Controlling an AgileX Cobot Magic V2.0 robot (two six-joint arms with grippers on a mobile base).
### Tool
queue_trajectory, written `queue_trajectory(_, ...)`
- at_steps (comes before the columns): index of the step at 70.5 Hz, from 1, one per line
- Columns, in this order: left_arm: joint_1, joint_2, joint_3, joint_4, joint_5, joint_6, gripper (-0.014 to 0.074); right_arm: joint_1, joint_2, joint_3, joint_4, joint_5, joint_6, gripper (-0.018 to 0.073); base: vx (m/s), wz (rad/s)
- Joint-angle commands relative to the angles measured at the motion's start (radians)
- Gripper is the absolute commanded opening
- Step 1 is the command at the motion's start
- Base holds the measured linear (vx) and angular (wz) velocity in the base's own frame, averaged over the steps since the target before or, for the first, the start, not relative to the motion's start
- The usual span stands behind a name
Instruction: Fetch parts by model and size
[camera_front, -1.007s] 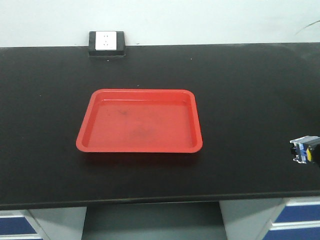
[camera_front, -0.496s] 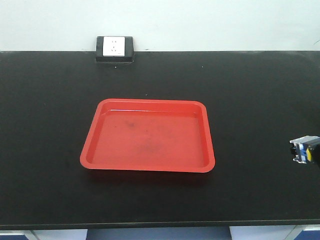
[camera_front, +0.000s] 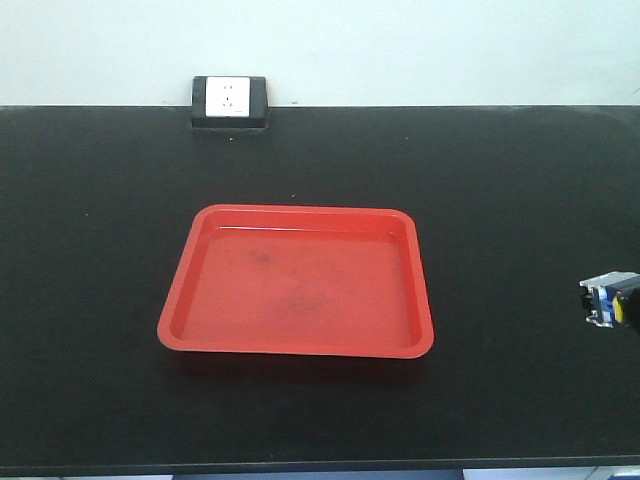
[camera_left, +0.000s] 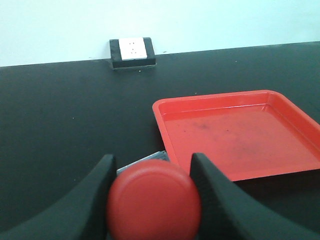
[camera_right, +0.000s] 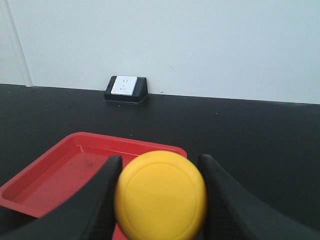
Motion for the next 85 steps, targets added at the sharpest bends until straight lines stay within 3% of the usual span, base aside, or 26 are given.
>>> queue_trajectory(1,-0.006,0.013,-0.024,0.0,-0.078,-0.001,-0.0006,-0.004,0.01,-0.031,-0.005,-0.082,-0.006,-0.0008,0.04,0.0)
queue_trajectory(85,-0.006,0.013,-0.024,0.0,-0.078,-0.001,-0.0006,-0.004,0.01,-0.031,-0.005,-0.082,-0.006,-0.0008,0.02,-0.01)
